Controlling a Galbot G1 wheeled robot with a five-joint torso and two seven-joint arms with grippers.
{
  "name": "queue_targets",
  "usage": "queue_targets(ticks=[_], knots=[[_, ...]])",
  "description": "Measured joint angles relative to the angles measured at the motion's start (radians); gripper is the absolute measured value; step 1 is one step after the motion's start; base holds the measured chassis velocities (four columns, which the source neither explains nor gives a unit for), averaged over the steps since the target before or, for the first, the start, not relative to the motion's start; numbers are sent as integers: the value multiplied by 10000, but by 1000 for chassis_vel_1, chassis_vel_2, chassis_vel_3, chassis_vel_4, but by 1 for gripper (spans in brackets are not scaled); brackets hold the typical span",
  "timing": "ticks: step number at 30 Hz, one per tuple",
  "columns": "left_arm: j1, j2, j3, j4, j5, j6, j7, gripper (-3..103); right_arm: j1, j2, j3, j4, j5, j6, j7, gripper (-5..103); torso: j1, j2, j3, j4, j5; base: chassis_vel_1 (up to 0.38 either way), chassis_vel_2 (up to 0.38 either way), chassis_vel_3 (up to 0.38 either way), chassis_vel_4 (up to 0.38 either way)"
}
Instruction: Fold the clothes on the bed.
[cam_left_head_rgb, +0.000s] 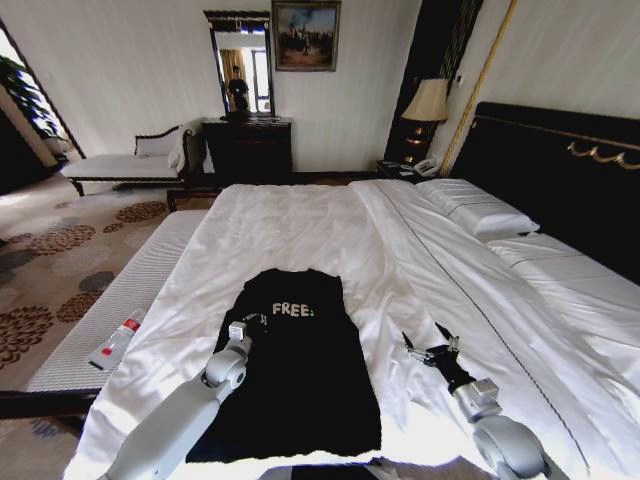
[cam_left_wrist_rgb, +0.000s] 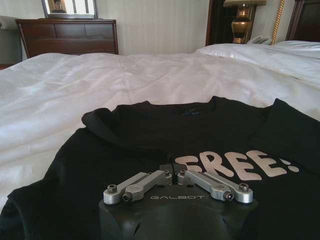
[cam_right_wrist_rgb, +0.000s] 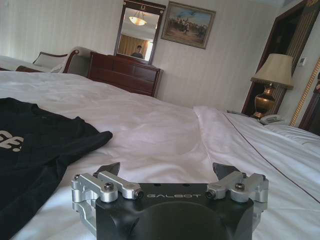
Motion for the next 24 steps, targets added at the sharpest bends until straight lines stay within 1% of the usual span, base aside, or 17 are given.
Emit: queue_targets(ticks=[9, 11, 12, 13, 15, 16, 17, 19, 20, 21, 23, 24], knots=[[-214, -112, 279, 286, -12, 140, -83, 0, 49, -82, 7, -27, 127, -6, 7, 100, 0, 0, 0, 0, 0, 0, 0, 0, 0], [-221, -76, 414, 261, -32, 217, -290, 0, 102, -114, -2, -42, 199, -13, 10, 100, 0, 0, 0, -1, -1, 0, 0, 0, 0], [-221, -76, 414, 261, -32, 217, -290, 0, 102, -114, -2, -42, 199, -13, 10, 100, 0, 0, 0, -1, -1, 0, 0, 0, 0], [-183, -29, 442, 170, -34, 250, -359, -3, 149, -128, -46, -65, 219, -17, 12, 100, 0, 0, 0, -1, -1, 0, 0, 0, 0], [-101, 118, 501, -71, 231, 261, -302, 7, 276, -150, -164, -122, 264, -34, 20, 100, 0, 0, 0, 1, -1, 0, 0, 0, 0], [-76, 178, 519, -157, 416, 258, -230, 7, 344, -157, -219, -154, 287, -46, 27, 100, -1, 0, 0, 1, -1, 0, 0, 0, 0], [-76, 178, 519, -157, 416, 258, -230, 7, 344, -157, -219, -154, 287, -46, 27, 100, -1, 0, 0, 1, -1, 0, 0, 0, 0], [7, 339, 508, -439, 796, 214, -90, 18, 570, -178, -425, -257, 373, -112, 57, 100, 0, 0, 0, 0, -1, 0, 0, 0, 0], [61, 389, 418, -553, 824, 185, -83, 24, 666, -185, -498, -302, 389, -125, 64, 100, 0, 0, 0, 0, -2, 0, 0, 0, 0], [61, 389, 418, -553, 824, 185, -83, 24, 666, -185, -498, -302, 389, -125, 64, 100, 0, 0, 0, 0, -2, 0, 0, 0, 0], [184, 559, 26, -771, 697, 139, -97, 34, 835, -189, -647, -401, 418, -136, 73, 100, 0, 0, 0, 0, -1, 0, 0, 0, 0], [204, 620, -104, -823, 598, 129, -115, 34, 894, -189, -693, -432, 425, -136, 74, 100, 0, 0, 0, 1, 0, 0, 0, 0, 0]])
